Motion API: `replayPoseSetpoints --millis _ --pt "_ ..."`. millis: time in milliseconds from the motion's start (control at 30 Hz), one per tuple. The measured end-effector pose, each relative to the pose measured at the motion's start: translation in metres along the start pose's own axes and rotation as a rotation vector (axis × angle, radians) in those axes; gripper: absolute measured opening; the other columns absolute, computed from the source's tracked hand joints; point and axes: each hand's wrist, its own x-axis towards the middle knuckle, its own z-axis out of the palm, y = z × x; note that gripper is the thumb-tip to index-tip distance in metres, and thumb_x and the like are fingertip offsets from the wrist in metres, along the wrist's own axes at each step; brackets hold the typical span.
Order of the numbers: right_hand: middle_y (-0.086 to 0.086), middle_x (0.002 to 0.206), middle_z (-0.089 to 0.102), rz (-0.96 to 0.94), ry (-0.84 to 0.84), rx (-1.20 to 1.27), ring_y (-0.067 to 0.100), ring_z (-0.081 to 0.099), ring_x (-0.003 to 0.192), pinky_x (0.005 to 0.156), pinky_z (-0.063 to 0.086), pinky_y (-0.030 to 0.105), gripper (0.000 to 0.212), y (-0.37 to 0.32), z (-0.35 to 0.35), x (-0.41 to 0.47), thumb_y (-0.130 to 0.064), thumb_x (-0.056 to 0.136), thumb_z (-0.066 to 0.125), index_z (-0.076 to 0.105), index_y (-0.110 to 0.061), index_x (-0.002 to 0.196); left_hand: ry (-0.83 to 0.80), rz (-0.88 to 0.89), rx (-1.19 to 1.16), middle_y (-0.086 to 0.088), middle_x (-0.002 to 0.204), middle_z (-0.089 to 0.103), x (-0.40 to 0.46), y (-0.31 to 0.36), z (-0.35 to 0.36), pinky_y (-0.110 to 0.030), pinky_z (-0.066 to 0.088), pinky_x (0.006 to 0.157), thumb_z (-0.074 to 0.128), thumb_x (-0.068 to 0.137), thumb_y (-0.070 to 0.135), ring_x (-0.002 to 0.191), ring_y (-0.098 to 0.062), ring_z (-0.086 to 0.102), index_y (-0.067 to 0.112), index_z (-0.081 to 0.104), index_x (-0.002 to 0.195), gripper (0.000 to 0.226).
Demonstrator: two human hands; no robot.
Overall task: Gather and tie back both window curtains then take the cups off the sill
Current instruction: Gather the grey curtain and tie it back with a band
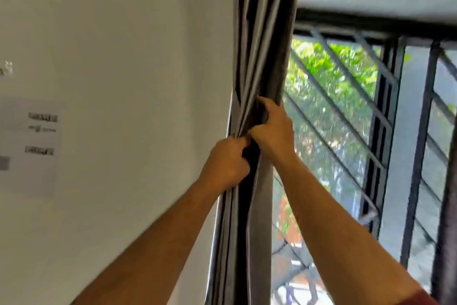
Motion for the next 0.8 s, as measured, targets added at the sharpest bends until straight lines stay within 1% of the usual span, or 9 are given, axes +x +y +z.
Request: replayPoseSetpoints --millis 100,200,300,367,433,500,567,667,800 --pt "0.008 0.138 0.073 0.007 0.006 0.009 0.030 0.074 0.112 0.084 0.054 0.031 0.094 0.045 0.024 -0.073 -0.010 0.079 0.059 0.038 -0.043 0.165 -0.056 0.070 0.109 -0.021 0.136 0.066 -0.019 -0.010 0.026 -0.046 0.061 0.094 0.054 0.087 0.019 0.112 -0.040 0.070 0.036 0.031 0.167 0.084" --pt "0.005 0.097 0.078 0.026 0.035 0.039 0.014 0.066 0.061 0.056 0.046 0.030 0.098 0.074 0.032 -0.121 -0.011 0.091 0.052 0.006 -0.039 0.173 -0.096 0.121 0.092 -0.022 0.164 0.042 -0.055 -0.019 0.058 -0.040 0.061 0.075 0.061 0.096 0.009 0.088 -0.033 0.072 0.039 -0.009 0.169 0.105" --pt "-0.024 0.147 0.055 0.066 0.044 0.115 0.011 0.060 0.051 0.047 0.045 0.027 0.109 0.096 0.040 -0.161 0.006 0.090 0.050 -0.018 -0.023 0.171 0.012 0.147 -0.047 0.010 0.178 -0.001 -0.096 -0.025 0.082 -0.036 0.061 0.063 0.057 0.102 0.005 0.072 -0.016 0.067 0.034 -0.027 0.164 0.108" --pt "-0.038 0.165 0.013 0.150 0.009 0.142 0.014 0.074 0.073 0.059 0.057 0.031 0.114 0.114 0.045 -0.182 0.008 0.090 0.049 -0.023 -0.030 0.169 0.062 0.056 -0.124 0.020 0.174 0.009 -0.115 -0.034 0.095 -0.031 0.059 0.060 0.056 0.100 0.005 0.064 -0.008 0.061 0.027 -0.026 0.165 0.107" --pt "-0.032 0.159 0.043 0.233 -0.099 0.174 -0.007 0.072 0.097 0.085 0.061 0.027 0.089 0.130 0.051 -0.204 -0.004 0.100 0.049 0.009 -0.036 0.172 0.087 -0.077 -0.148 0.002 0.141 0.069 -0.128 -0.045 0.105 -0.030 0.060 0.059 0.061 0.099 0.012 0.057 -0.009 0.063 0.028 -0.024 0.167 0.110" --pt "-0.013 0.134 0.071 0.302 -0.199 0.210 0.003 0.071 0.111 0.103 0.059 0.043 0.051 0.137 0.059 -0.225 -0.021 0.107 0.045 0.051 -0.026 0.157 0.052 -0.184 -0.125 -0.010 0.102 0.078 -0.140 -0.054 0.113 -0.038 0.065 0.070 0.062 0.101 0.026 0.068 -0.024 0.073 0.032 -0.013 0.170 0.102" --pt "-0.005 0.138 0.071 0.337 -0.258 0.229 0.013 0.068 0.123 0.109 0.056 0.040 0.046 0.143 0.070 -0.248 -0.021 0.109 0.046 0.054 -0.025 0.154 0.024 -0.261 -0.044 -0.016 0.107 0.080 -0.154 -0.063 0.123 -0.041 0.064 0.082 0.057 0.104 0.046 0.087 -0.035 0.077 0.034 -0.002 0.171 0.090" --pt "-0.008 0.147 0.059 0.364 -0.343 0.213 -0.001 0.057 0.127 0.107 0.047 0.009 0.048 0.152 0.080 -0.284 -0.012 0.113 0.048 0.045 -0.019 0.160 0.004 -0.318 -0.081 -0.014 0.122 0.079 -0.176 -0.074 0.141 -0.045 0.064 0.087 0.052 0.092 0.080 0.102 -0.037 0.078 0.038 -0.013 0.169 0.110" --pt "-0.001 0.152 0.059 0.349 -0.444 0.267 -0.002 0.056 0.135 0.124 0.045 0.044 0.050 0.170 0.083 -0.317 -0.006 0.103 0.051 0.051 -0.017 0.153 -0.075 -0.399 -0.116 0.003 0.139 0.068 -0.192 -0.082 0.162 -0.041 0.062 0.098 0.069 0.068 0.093 0.121 -0.020 0.071 0.035 0.034 0.160 0.114"
